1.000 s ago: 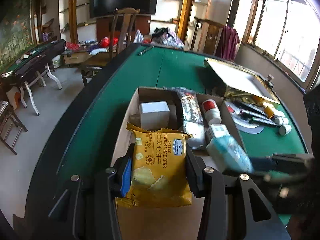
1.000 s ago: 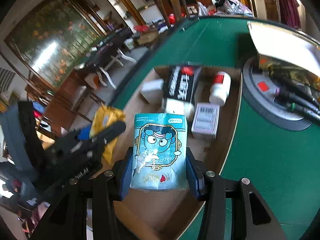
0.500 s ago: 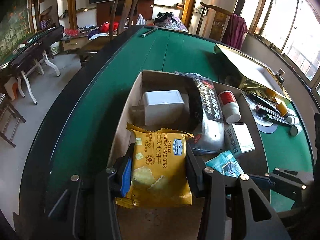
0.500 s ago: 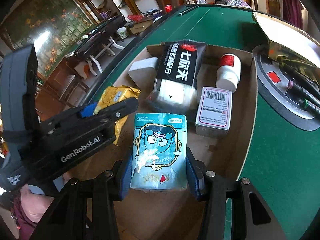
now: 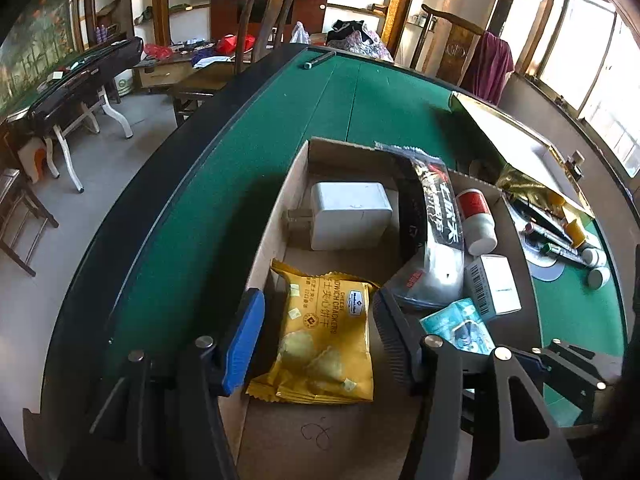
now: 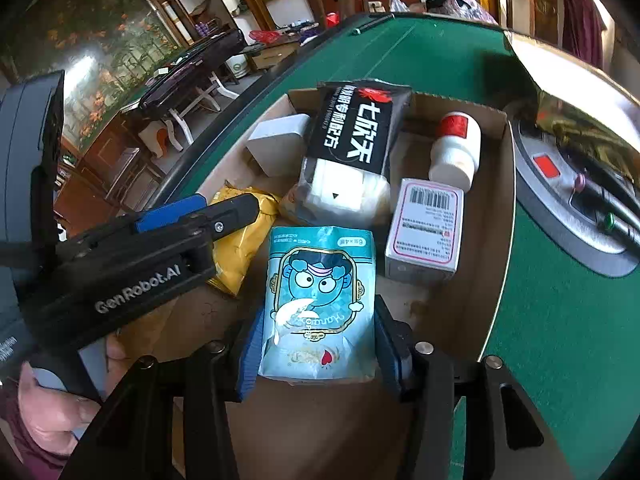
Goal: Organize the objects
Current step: 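Lower the cracker packet and blue tissue pack into the tray and open both grippers, then move both grippers away from the tray toward the black markers on the round mat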
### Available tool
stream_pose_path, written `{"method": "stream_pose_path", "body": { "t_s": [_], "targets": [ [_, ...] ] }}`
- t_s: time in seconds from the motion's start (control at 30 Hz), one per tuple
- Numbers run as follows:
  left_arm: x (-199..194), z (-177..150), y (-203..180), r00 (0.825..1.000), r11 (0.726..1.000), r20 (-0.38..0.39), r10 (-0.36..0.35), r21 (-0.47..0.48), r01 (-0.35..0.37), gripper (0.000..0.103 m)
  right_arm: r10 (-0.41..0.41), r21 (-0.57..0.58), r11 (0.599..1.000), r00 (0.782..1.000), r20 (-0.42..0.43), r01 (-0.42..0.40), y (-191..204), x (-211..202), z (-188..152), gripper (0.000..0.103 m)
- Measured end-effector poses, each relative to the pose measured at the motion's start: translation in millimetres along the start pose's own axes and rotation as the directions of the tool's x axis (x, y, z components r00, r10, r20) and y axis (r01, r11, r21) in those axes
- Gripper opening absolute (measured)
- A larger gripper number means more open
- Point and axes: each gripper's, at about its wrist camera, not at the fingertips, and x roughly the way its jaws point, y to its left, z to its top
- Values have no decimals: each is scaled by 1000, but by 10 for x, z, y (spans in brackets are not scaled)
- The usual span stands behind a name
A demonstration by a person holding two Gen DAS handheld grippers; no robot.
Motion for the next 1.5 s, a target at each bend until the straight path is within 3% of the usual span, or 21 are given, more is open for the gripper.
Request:
{"method": "stream_pose_path", "body": {
  "t_s": [0.23, 0.43, 0.73, 1.17, 1.5],
  "targets": [
    [-471, 8, -4, 995, 999, 91, -29, -31, 32, 82, -18, -59, 998, 1000, 16, 18, 65, -37, -11, 64],
    [-1016, -98, 25, 980, 993, 195, -44, -99, 64, 88, -1, -82, 997, 995, 99, 9, 103, -268, -86, 77],
    [-1606, -405, -171, 941, 991, 338, 2, -124, 42, 93, 15, -98, 995, 984, 177, 3, 238, -489, -153, 82],
    [-1634, -634, -581, 940, 987, 333, -68, -116, 113, 93, -2, -6, 1000, 964, 265, 4, -307, -968, -340, 88],
    [-1600, -725, -883, 941, 988, 322, -103, -77, 134, 93, -31, 55, 998, 957, 289, 16, -659, -1101, -412, 89]
  ]
}}
